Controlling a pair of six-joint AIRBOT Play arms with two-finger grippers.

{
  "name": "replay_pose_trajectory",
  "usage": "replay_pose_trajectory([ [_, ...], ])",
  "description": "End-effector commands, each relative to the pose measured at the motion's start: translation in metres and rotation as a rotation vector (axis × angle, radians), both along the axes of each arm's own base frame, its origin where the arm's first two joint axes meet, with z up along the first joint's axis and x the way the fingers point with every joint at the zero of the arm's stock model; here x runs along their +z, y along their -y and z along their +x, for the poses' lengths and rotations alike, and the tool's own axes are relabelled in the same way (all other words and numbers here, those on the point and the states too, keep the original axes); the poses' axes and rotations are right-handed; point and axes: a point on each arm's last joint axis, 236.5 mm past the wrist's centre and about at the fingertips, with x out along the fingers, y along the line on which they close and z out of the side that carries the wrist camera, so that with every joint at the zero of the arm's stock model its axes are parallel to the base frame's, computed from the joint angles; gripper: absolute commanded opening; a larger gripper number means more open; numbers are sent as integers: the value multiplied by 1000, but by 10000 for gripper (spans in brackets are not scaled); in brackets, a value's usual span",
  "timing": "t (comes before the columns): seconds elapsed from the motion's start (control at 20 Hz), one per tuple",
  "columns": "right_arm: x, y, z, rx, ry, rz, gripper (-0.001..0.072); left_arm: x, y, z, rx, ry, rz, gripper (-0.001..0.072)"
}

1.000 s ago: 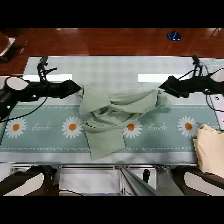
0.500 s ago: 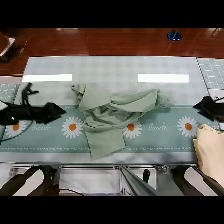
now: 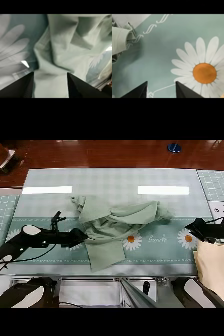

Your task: Fold the shirts.

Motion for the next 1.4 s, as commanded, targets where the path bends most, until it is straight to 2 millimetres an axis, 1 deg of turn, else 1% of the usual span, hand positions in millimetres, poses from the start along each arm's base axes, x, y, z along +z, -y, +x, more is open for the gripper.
replay_pose_trajectory([
  [0.0,-1,-1,-1,43,14,-14,407,-6,34,9,-29,5,-5,503],
  [0.1,-1,-1,1,37,19,-10,407,-6,46,13,-65,6,-8,501],
  [0.15,-3,-4,3,36,19,12,407,-5,51,16,-78,8,-11,488],
  [0.2,-6,-9,6,40,21,42,407,-3,54,18,-90,8,-18,343],
  [0.25,-11,-13,9,37,19,79,407,0,57,19,-111,21,-24,65],
  [0.3,-15,-17,13,35,21,111,407,3,58,21,-129,42,-26,26],
  [0.4,-23,-20,23,31,17,165,407,7,61,21,-144,45,-36,25],
  [0.5,-28,-21,35,20,23,219,407,7,61,21,-145,43,-38,25],
  [0.65,-29,-26,57,-3,70,307,407,8,61,21,-145,43,-38,25],
  [0.75,-33,-30,67,13,75,320,407,7,61,21,-144,44,-37,25],
  [0.9,-38,-50,89,92,71,302,407,8,61,21,-144,44,-37,25],
  [1.1,-43,-67,126,100,76,259,407,8,61,21,-144,43,-38,25],
  [1.2,-48,-81,133,134,61,270,402,8,61,21,-144,44,-38,25],
  [1.25,-50,-89,132,162,54,276,280,8,61,21,-145,44,-38,25],
  [1.3,-47,-97,132,185,58,283,31,8,61,20,-146,43,-40,25],
  [1.35,-38,-102,134,215,78,293,27,10,62,20,-152,43,-45,25],
])
